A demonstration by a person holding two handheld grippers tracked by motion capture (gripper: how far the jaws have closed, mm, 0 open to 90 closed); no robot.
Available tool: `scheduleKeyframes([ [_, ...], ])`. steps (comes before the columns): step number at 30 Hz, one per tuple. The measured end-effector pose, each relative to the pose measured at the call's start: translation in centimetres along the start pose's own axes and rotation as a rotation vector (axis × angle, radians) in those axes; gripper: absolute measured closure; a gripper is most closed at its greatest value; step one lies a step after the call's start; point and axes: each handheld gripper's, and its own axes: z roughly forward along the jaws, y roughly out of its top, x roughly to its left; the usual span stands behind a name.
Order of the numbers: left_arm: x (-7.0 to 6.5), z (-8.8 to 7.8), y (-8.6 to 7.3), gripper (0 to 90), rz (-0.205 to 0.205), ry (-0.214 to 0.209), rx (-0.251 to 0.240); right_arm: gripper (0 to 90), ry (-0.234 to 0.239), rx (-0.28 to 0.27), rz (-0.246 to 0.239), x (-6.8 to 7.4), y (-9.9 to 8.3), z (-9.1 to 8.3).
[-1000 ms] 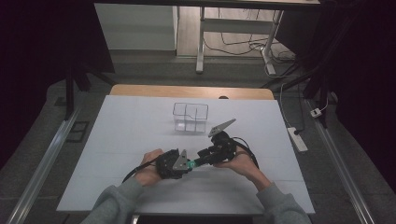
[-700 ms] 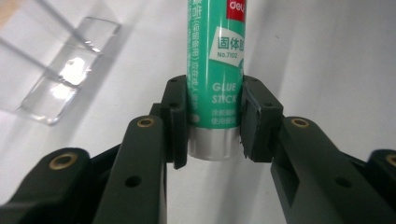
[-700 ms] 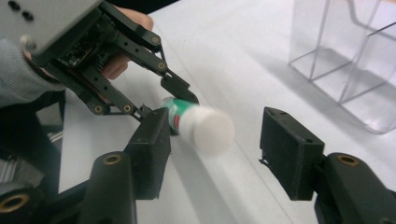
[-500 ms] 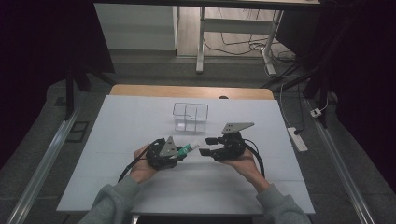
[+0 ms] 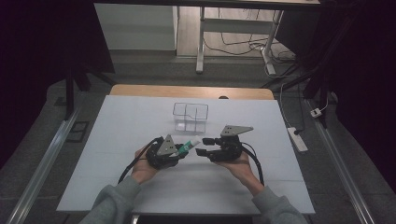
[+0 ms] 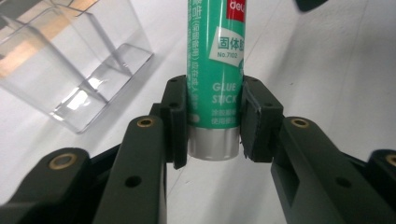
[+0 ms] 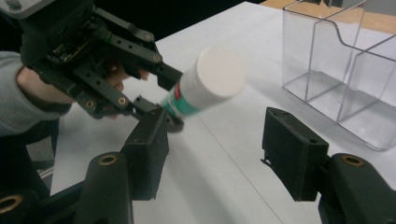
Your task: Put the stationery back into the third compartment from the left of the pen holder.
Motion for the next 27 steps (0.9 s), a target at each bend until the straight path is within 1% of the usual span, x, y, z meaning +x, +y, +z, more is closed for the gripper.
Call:
scheduleKeyframes([
  [3,-0.5,0.5,0.2,65.6,0.011,-0.019,0.002,44.8,0.007,-0.024,0.010,0.2,0.0,0.5],
  [5,-0.9,0.9,0.4,65.5,0.023,-0.033,0.008,49.2,0.013,-0.042,0.018,0.4,0.0,0.8],
  [7,-1.1,1.1,0.4,65.5,0.027,-0.033,0.011,54.7,0.006,-0.060,0.022,0.4,0.0,1.0],
  [9,-1.0,1.1,0.4,65.2,0.019,-0.039,0.006,59.5,0.030,-0.084,0.040,0.3,0.0,0.9],
  [11,-0.9,1.1,0.4,64.0,0.010,-0.035,-0.002,62.0,0.053,-0.097,0.056,0.2,0.1,0.9],
  [13,-0.8,1.0,0.3,61.3,-0.008,-0.045,-0.011,63.2,0.063,-0.107,0.058,0.2,0.2,0.9],
  [14,-0.7,0.9,0.3,57.9,-0.014,-0.048,-0.015,63.8,0.061,-0.108,0.052,0.3,0.3,0.8],
  [16,-0.5,0.5,0.2,48.1,-0.028,-0.035,-0.012,64.3,0.040,-0.112,0.035,0.4,0.5,0.7],
  [19,0.0,-0.3,-0.3,40.5,-0.084,-0.030,-0.021,64.4,0.017,-0.121,0.015,0.3,1.1,0.0],
  [21,0.2,-0.9,-0.8,38.2,-0.106,-0.026,-0.015,64.5,-0.006,-0.140,0.006,0.1,1.7,-0.6],
  [24,0.7,-2.0,-1.8,36.8,-0.138,-0.015,-0.002,64.5,-0.050,-0.173,-0.005,-0.4,2.8,-1.5],
  [25,0.8,-2.4,-2.2,36.6,-0.151,-0.015,0.001,64.5,-0.060,-0.185,0.000,-0.7,3.1,-1.7],
  [27,1.1,-3.1,-2.9,36.0,-0.168,-0.001,0.009,64.4,-0.077,-0.207,0.009,-1.3,3.8,-2.2],
])
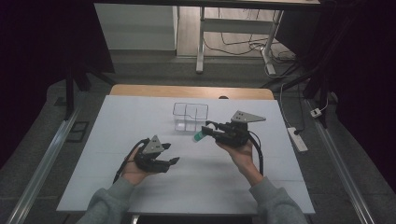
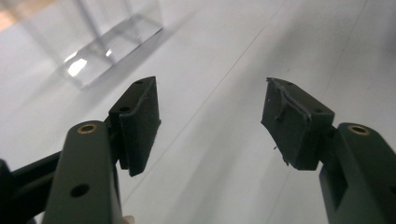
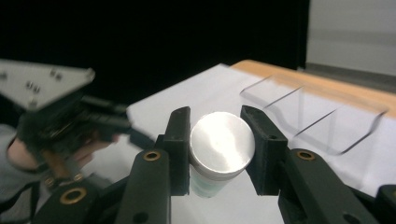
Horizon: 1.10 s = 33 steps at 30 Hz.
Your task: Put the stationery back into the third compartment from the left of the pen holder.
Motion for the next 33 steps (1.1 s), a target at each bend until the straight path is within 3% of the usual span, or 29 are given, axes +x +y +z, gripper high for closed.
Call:
scheduleKeyframes([
  [11,1.6,-3.2,-3.7,34.7,-0.084,0.054,0.019,64.4,-0.094,-0.046,-0.015,-2.3,3.4,0.2],
  [15,1.9,-3.9,-4.7,33.8,-0.099,0.063,0.027,64.4,-0.138,-0.029,-0.024,-3.4,4.1,1.1],
  [25,2.8,-5.3,-6.9,32.8,-0.143,0.093,0.043,64.2,-0.231,0.042,-0.006,-6.7,3.7,5.1],
  [31,3.1,-5.3,-7.2,32.3,-0.158,0.096,0.050,63.4,-0.246,0.074,0.000,-7.4,3.0,6.4],
  [33,3.2,-5.3,-7.3,32.2,-0.159,0.096,0.052,56.3,-0.249,0.071,-0.002,-7.4,3.0,6.4],
])
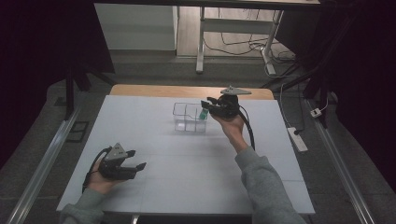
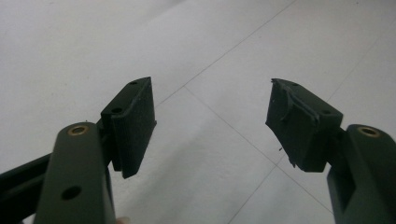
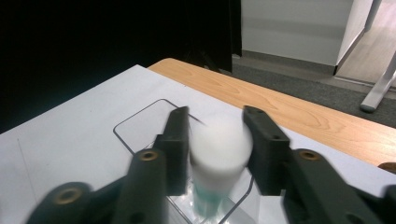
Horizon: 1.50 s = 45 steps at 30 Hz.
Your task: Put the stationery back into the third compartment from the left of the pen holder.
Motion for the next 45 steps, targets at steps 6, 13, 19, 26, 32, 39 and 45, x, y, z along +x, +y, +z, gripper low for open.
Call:
scheduleKeyframes([
  [6,0.1,-0.2,-0.1,31.9,-0.007,0.007,-0.004,49.9,-0.012,-0.006,-0.016,0.2,0.3,-1.0],
  [13,0.2,-0.4,-0.5,31.6,-0.016,0.012,-0.002,49.3,0.017,-0.014,-0.003,-0.4,-1.6,-5.1],
  [19,0.3,-0.4,-0.5,31.6,-0.020,0.013,0.003,49.4,0.025,0.008,-0.021,-0.5,-4.1,-9.3],
  [26,0.2,-0.2,-0.4,31.6,-0.018,0.010,0.010,49.5,0.018,0.046,-0.038,-0.4,-6.9,-12.9],
  [32,0.3,-0.2,-0.4,31.6,-0.018,0.010,0.012,49.4,0.012,0.067,-0.021,-0.7,-8.7,-14.7],
  [39,0.3,-0.2,-0.4,31.6,-0.023,0.010,0.007,48.9,0.009,0.088,-0.012,-0.4,-10.8,-16.1],
  [45,0.3,-0.2,-0.3,31.6,-0.023,0.009,0.007,48.6,0.002,0.104,-0.017,-0.4,-11.9,-17.0],
])
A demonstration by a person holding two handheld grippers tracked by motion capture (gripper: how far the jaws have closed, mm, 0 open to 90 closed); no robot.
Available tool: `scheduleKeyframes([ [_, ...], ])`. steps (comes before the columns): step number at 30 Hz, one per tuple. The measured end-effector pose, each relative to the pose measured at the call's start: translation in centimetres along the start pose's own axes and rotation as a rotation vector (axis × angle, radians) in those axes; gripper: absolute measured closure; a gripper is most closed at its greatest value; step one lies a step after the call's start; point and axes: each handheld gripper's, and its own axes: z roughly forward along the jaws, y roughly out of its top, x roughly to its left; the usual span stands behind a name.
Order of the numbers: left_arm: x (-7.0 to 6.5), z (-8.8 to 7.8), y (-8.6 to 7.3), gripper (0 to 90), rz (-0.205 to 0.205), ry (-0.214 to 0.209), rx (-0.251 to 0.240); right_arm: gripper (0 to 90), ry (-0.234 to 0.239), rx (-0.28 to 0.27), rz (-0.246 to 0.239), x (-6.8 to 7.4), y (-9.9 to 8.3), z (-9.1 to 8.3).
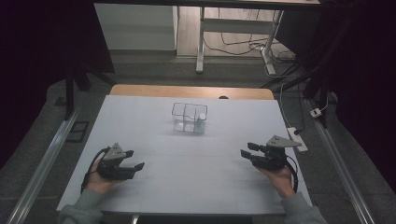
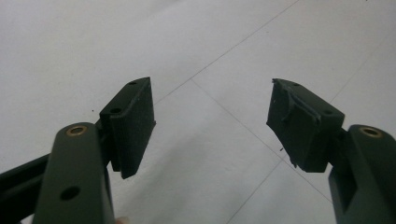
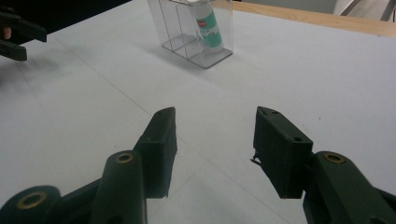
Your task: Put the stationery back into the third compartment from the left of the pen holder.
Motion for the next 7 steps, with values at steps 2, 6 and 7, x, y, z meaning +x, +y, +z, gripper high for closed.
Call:
scheduleKeyframes([
  [2,0.00,0.02,0.06,31.6,0.000,0.001,-0.001,48.4,0.000,-0.002,0.000,-0.03,-0.10,-0.05],
  [6,-0.03,0.08,0.12,31.6,0.002,-0.001,-0.001,47.2,0.003,-0.003,-0.004,0.00,-0.11,0.00],
  [7,-0.04,0.09,0.13,31.6,0.002,-0.001,-0.001,46.6,0.004,0.003,-0.008,-0.02,-0.14,0.01],
])
